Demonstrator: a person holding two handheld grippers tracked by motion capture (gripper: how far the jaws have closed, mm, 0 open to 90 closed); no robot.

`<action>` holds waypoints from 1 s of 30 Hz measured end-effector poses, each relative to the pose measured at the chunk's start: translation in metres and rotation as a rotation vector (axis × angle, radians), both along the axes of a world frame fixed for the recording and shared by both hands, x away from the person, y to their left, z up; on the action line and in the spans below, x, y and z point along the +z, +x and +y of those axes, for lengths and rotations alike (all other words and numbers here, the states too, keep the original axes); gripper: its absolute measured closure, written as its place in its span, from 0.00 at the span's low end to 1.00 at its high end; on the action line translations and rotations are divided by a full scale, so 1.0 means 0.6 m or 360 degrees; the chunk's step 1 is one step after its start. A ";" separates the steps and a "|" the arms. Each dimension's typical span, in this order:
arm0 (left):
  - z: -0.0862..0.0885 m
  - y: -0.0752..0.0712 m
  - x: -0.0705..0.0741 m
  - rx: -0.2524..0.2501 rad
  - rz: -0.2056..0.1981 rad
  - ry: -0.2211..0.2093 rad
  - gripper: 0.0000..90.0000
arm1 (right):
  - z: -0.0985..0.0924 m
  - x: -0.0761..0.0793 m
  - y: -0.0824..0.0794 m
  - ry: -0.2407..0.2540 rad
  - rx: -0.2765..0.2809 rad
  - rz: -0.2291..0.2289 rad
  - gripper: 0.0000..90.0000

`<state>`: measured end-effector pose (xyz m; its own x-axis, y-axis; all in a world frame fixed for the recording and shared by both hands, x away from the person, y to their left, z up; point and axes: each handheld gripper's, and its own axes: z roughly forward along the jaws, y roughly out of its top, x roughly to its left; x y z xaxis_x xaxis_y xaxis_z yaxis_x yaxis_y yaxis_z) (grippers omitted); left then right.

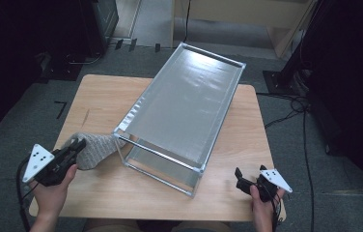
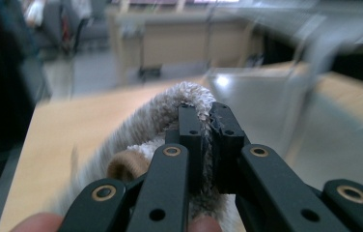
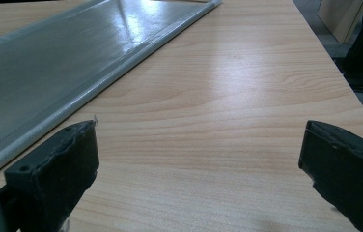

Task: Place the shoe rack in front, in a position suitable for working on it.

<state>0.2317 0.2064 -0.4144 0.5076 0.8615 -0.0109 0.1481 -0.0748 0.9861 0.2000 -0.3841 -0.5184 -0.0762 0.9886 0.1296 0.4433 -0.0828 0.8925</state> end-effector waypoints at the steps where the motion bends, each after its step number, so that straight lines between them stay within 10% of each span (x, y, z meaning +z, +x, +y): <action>1: 0.000 -0.008 0.017 -0.0032 -0.0052 -0.0030 0.95 | 0.000 0.000 0.000 0.0000 0.0000 0.0000 0.01; 6: 0.004 -0.008 0.020 0.0029 -0.0066 -0.0036 0.93 | 0.002 0.000 0.000 -0.0014 -0.0001 0.0001 0.01; 13: 0.035 0.043 -0.113 0.0186 0.0460 0.0050 0.83 | 0.001 -0.001 0.001 -0.0015 0.0002 0.0011 0.01; 19: 0.024 0.043 -0.122 0.0083 0.0544 0.0086 0.41 | 0.001 -0.001 0.002 -0.0018 0.0009 0.0014 0.01; 25: -0.017 0.045 -0.140 -0.0019 0.0683 0.0336 0.19 | 0.001 -0.001 0.003 -0.0024 0.0017 0.0014 0.01; 30: -0.040 0.044 -0.154 0.0024 0.0678 0.0556 0.17 | 0.001 -0.001 0.003 -0.0021 0.0019 0.0014 0.01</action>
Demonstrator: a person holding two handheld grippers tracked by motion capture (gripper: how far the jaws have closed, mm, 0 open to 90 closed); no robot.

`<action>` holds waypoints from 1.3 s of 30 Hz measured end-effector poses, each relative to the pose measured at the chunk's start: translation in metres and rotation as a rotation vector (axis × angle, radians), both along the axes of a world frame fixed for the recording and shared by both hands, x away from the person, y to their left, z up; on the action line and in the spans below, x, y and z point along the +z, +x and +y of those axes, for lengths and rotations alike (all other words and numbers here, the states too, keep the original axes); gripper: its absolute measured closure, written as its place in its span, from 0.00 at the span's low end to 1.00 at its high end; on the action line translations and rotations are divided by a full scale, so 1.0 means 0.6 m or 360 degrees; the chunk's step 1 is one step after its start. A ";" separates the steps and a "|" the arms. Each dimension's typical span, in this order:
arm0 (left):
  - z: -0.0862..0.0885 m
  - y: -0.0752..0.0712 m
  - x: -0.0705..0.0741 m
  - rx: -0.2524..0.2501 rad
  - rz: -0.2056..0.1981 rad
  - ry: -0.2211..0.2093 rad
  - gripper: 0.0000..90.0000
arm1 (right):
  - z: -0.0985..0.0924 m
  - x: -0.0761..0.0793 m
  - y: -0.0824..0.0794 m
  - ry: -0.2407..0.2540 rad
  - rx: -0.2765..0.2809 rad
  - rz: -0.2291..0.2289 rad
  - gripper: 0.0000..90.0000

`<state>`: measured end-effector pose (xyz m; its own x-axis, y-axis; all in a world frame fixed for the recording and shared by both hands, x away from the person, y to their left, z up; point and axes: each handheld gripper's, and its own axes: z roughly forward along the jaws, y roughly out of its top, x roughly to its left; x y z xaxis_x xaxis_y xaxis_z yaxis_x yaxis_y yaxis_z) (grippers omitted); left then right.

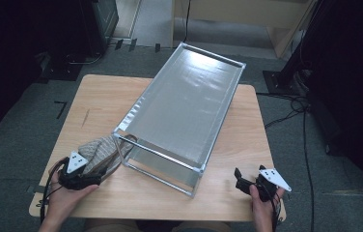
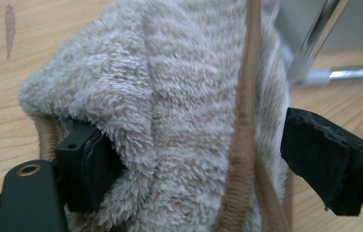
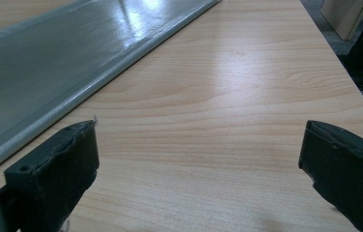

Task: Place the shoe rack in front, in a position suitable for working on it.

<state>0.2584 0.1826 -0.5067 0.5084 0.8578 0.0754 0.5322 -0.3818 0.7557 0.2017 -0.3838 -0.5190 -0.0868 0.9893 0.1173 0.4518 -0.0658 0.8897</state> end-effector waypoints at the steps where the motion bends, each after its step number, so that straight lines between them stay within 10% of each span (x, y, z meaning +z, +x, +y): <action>1: -0.003 0.000 -0.004 0.0009 -0.0004 0.0033 0.18 | 0.000 0.000 0.000 -0.0001 0.0000 0.0001 0.01; 5: -0.007 -0.004 -0.009 0.0091 -0.0086 0.0188 0.39 | 0.000 0.000 0.000 -0.0012 -0.0003 0.0004 0.01; 11: 0.010 -0.008 -0.008 0.0154 -0.0152 0.0115 0.77 | 0.001 0.003 -0.003 0.0005 -0.0008 0.0003 0.01; 22: 0.054 -0.031 0.045 0.0155 -0.0365 -0.0466 0.86 | 0.059 0.024 -0.018 0.0070 0.0219 -0.0038 0.01; 39: -0.006 -0.077 0.220 -0.0009 -0.0885 -0.0784 0.85 | 0.110 0.010 -0.010 -0.0007 0.0293 -0.0005 0.01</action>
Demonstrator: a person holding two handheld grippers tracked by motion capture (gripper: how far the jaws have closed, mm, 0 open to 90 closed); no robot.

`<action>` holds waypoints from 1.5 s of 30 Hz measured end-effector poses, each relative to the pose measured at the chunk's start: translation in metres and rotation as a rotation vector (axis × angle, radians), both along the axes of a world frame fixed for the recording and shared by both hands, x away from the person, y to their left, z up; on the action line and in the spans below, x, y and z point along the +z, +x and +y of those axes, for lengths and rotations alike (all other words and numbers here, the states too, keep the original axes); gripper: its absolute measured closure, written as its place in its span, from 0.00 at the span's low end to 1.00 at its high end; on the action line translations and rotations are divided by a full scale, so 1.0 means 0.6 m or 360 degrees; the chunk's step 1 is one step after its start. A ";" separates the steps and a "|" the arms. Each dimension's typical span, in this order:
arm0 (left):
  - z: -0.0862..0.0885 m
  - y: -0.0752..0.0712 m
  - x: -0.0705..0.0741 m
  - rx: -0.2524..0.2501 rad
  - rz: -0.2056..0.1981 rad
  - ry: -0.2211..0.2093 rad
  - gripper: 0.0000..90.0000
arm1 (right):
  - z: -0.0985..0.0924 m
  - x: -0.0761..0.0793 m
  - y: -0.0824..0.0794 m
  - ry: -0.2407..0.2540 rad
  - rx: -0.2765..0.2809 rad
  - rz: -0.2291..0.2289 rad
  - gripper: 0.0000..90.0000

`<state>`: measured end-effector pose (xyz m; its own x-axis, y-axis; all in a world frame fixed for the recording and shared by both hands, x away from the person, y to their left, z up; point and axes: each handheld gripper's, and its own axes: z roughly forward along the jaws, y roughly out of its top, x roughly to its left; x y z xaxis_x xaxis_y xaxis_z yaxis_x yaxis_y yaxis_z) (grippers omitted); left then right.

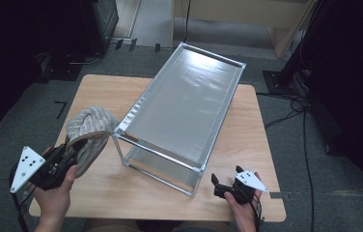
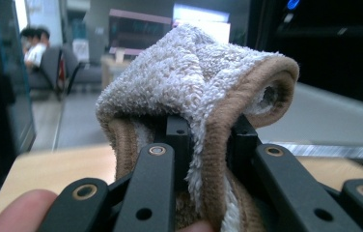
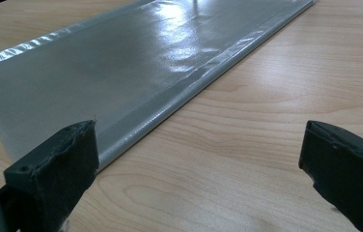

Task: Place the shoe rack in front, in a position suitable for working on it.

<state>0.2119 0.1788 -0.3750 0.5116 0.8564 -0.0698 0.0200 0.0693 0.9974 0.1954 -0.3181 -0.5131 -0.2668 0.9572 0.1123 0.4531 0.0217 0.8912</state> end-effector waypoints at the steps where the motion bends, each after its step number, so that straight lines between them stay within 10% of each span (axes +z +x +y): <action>1: -0.008 -0.001 0.008 -0.0020 -0.0025 -0.0014 0.85 | 0.000 -0.001 0.000 0.0000 -0.0003 0.0003 0.01; 17: -0.166 0.017 0.053 -0.0349 -0.0108 -0.0046 0.85 | -0.002 -0.005 0.000 0.0050 -0.0010 0.0027 0.01; 25: -0.237 0.031 0.051 -0.0510 -0.0045 -0.0010 0.82 | -0.001 -0.005 0.001 0.0057 0.0002 0.0026 0.01; 33: -0.229 0.041 0.027 -0.0604 0.0069 0.0006 0.44 | -0.001 -0.004 0.001 0.0052 0.0011 0.0028 0.01; 45: -0.197 0.040 0.032 -0.0502 0.0112 0.0022 0.00 | 0.001 -0.002 -0.001 0.0019 -0.0003 0.0008 0.01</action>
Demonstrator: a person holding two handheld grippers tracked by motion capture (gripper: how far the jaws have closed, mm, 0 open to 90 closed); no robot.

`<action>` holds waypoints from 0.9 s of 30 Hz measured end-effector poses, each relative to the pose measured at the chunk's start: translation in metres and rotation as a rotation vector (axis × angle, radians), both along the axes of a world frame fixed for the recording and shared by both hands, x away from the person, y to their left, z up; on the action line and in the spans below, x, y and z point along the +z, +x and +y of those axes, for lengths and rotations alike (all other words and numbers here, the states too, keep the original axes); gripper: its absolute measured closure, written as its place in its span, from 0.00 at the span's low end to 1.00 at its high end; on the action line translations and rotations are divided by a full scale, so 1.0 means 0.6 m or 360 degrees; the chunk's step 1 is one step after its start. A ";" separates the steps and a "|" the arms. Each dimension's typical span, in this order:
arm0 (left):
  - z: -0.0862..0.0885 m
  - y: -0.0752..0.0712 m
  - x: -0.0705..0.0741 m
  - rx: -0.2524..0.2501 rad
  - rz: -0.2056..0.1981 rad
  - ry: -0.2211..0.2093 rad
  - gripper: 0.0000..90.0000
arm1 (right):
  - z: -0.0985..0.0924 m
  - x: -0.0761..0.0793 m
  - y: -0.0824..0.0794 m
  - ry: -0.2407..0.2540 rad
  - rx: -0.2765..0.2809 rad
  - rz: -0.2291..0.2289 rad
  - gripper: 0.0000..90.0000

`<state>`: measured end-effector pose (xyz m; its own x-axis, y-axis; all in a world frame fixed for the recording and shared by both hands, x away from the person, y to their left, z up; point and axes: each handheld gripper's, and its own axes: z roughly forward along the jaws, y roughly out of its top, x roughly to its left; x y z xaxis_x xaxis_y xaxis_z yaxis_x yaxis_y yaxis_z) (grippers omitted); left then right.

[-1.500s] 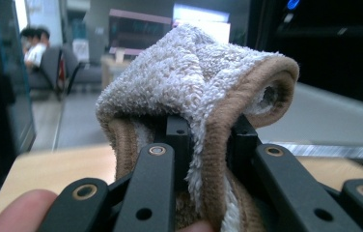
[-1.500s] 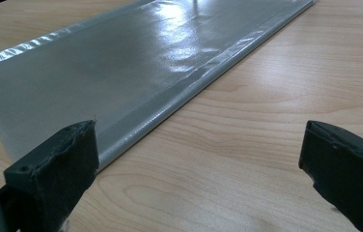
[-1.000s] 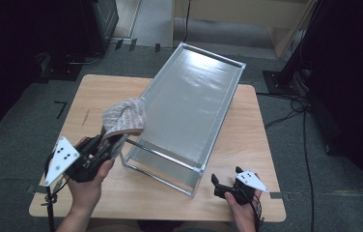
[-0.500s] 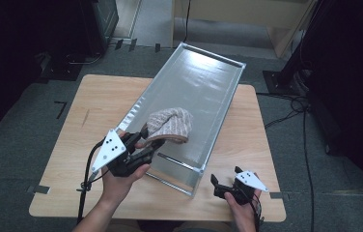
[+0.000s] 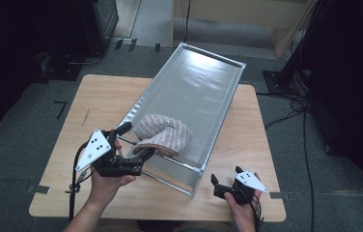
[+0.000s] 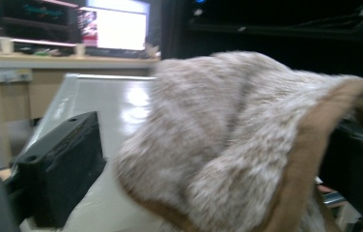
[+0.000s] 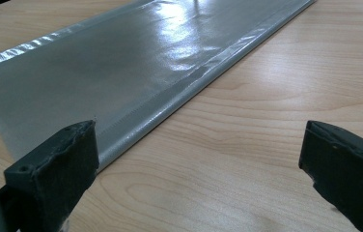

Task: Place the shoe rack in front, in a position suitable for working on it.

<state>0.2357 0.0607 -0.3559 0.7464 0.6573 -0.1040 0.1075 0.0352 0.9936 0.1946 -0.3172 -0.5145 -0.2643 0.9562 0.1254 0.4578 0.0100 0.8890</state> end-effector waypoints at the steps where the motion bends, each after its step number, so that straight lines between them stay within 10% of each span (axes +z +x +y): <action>1: -0.002 -0.001 0.000 0.0005 0.0002 0.0018 0.00 | 0.000 0.000 0.000 -0.0001 0.0001 -0.0001 0.01; 16: 0.016 -0.019 -0.020 -0.0105 -0.0015 0.0114 0.03 | -0.003 0.009 -0.007 0.0008 -0.0019 -0.0038 0.01; 27: 0.061 -0.033 -0.051 -0.0095 0.0003 0.0020 0.06 | 0.016 0.059 -0.042 0.0078 0.0024 -0.0194 0.01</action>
